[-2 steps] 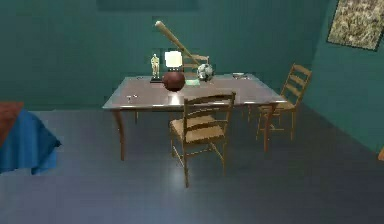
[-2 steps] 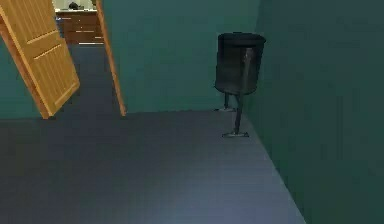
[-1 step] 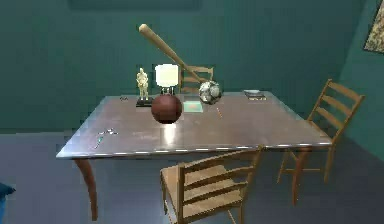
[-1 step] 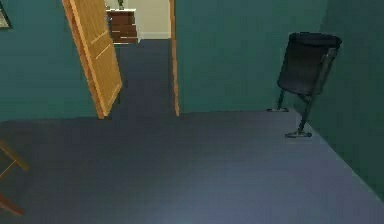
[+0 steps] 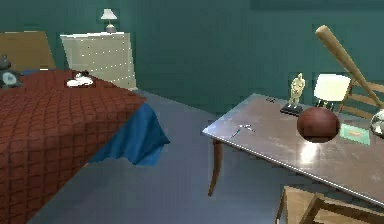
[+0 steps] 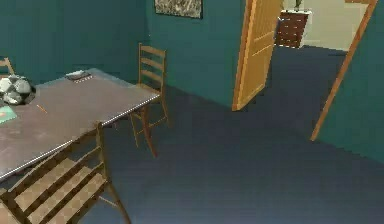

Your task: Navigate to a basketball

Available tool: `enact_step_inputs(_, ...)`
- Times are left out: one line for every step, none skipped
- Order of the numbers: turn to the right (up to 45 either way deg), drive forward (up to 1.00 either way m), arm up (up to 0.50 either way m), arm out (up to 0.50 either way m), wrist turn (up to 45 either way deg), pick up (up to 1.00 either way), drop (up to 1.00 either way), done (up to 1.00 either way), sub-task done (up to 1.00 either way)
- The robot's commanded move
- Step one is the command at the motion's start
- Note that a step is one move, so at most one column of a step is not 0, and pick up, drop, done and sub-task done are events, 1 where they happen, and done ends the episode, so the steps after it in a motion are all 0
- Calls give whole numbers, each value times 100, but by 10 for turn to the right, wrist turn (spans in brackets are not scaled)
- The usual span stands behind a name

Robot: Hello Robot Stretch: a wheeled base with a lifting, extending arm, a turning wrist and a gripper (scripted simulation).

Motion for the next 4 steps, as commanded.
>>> enact_step_inputs(0, 90, 0, 0, 0, 0, 0, 0, 0)
enact_step_inputs(450, 0, 0, 0, 0, 0, 0, 0, 0)
enact_step_inputs(240, 0, 0, 0, 0, 0, 0, 0, 0)
enact_step_inputs(0, 0, 0, 0, 0, 0, 0, 100, 0)
